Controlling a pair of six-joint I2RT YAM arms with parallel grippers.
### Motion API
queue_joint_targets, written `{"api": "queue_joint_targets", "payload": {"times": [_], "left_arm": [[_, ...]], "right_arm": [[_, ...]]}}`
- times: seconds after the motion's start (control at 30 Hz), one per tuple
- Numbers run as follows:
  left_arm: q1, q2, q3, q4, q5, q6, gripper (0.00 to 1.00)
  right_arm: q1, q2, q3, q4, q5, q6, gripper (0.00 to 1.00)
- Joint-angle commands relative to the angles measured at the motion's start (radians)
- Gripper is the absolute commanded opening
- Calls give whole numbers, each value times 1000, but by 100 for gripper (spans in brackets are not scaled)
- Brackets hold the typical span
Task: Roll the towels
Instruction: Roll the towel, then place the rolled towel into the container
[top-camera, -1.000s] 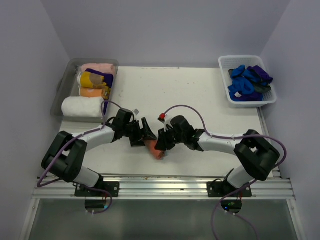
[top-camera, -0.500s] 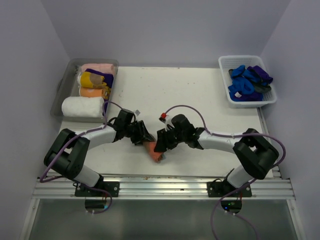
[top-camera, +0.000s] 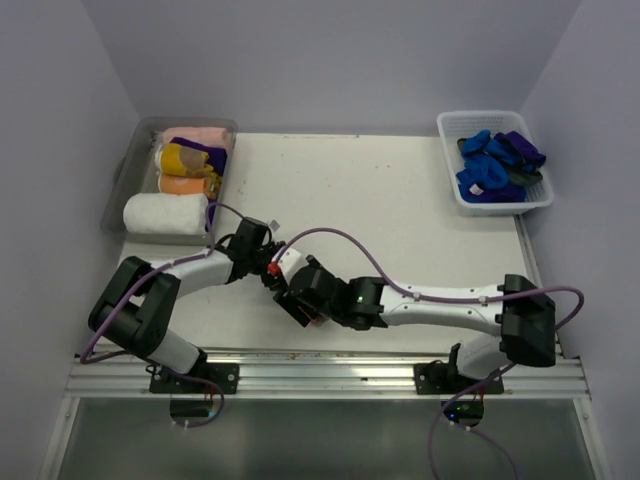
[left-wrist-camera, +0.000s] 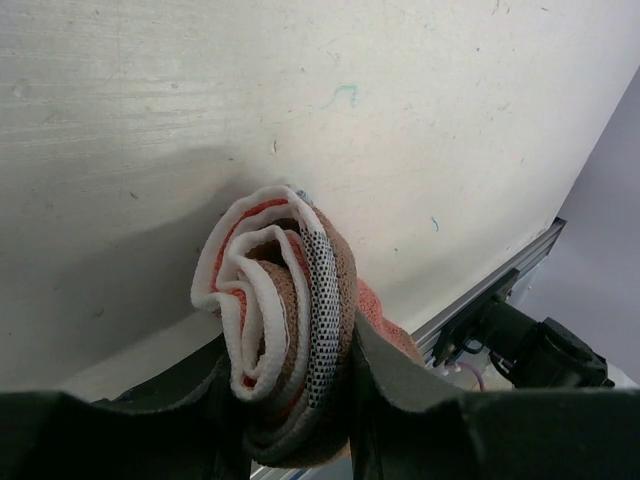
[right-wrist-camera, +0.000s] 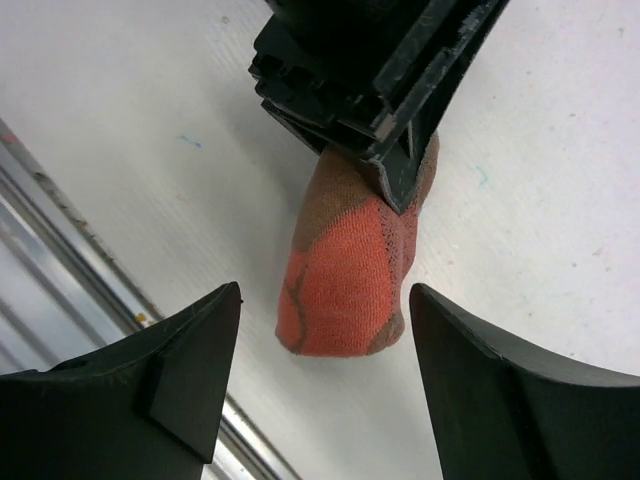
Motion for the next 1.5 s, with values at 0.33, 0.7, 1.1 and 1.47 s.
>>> {"api": "queue_joint_targets", "payload": {"times": [0.33, 0.7, 1.1, 1.47], "left_arm": [[-3, 11, 42, -44, -32, 7, 38], [-2, -25, 92, -108, -52, 50, 75], [-2, -69, 42, -59, -20, 25, 84], [-3, -12, 22, 8, 2, 13, 83]], "right_arm": [[110, 273, 91, -73, 294, -131, 60], [-28, 166, -36, 63, -23, -10, 26], [-211, 72, -183, 252, -362, 139, 25], [-287, 66, -240, 375, -496, 229, 24]]}}
